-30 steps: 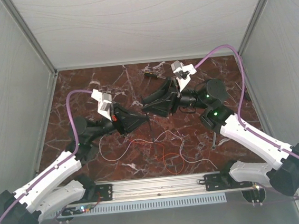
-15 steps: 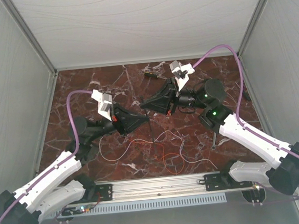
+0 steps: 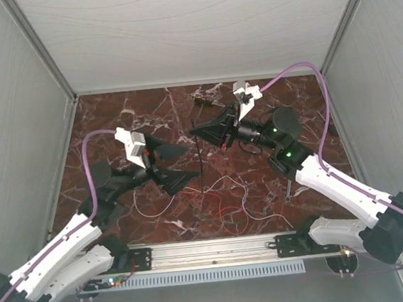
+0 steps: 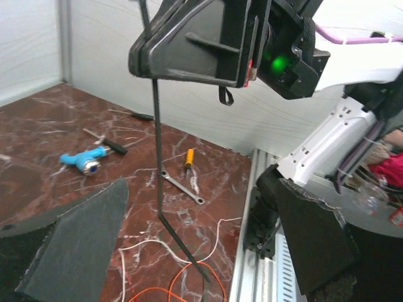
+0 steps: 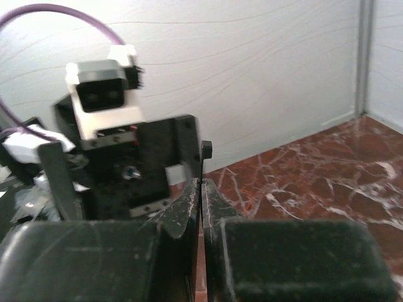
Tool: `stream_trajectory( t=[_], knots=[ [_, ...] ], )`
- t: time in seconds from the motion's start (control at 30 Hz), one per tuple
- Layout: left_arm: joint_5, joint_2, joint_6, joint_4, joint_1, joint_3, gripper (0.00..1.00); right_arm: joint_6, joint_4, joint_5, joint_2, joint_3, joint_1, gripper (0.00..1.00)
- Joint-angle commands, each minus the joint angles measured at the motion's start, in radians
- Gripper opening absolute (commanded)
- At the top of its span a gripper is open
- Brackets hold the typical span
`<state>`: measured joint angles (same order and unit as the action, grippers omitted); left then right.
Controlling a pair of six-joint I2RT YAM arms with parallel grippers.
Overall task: Zip-tie the wires
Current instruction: Pick up the ribbon at the center of the board, then tie the cable at the center of the board.
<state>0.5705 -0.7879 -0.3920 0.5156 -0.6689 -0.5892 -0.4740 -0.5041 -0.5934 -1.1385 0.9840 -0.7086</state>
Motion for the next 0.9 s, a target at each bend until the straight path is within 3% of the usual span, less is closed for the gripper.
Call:
stream_trajectory(
  t=[0.0, 0.13, 0.3, 0.57, 0.87],
  knots=[
    [-0.183, 0.131, 0.160, -0.219, -0.003, -0.003, 1.00, 0.079, 0.006, 0.180, -0.031, -0.044, 0.006, 0.00],
    [-0.307, 0.247, 0.312, -0.415, -0.003, 0.006, 1.00, 0.042, -0.110, 0.242, -0.132, -0.097, 0.053, 0.00],
    [-0.485, 0.375, 0.481, -0.558, -0.003, 0.057, 1.00, -0.044, -0.348, 0.186, -0.344, -0.080, 0.138, 0.00],
    [-0.523, 0.480, 0.563, -0.509, -0.002, 0.205, 1.00, -0.127, -0.540, 0.052, -0.737, 0.141, 0.175, 0.00],
    [-0.550, 0.495, 0.570, -0.511, -0.001, 0.223, 1.00, -0.115, -0.617, -0.006, -0.989, 0.291, 0.172, 0.00]
  ],
)
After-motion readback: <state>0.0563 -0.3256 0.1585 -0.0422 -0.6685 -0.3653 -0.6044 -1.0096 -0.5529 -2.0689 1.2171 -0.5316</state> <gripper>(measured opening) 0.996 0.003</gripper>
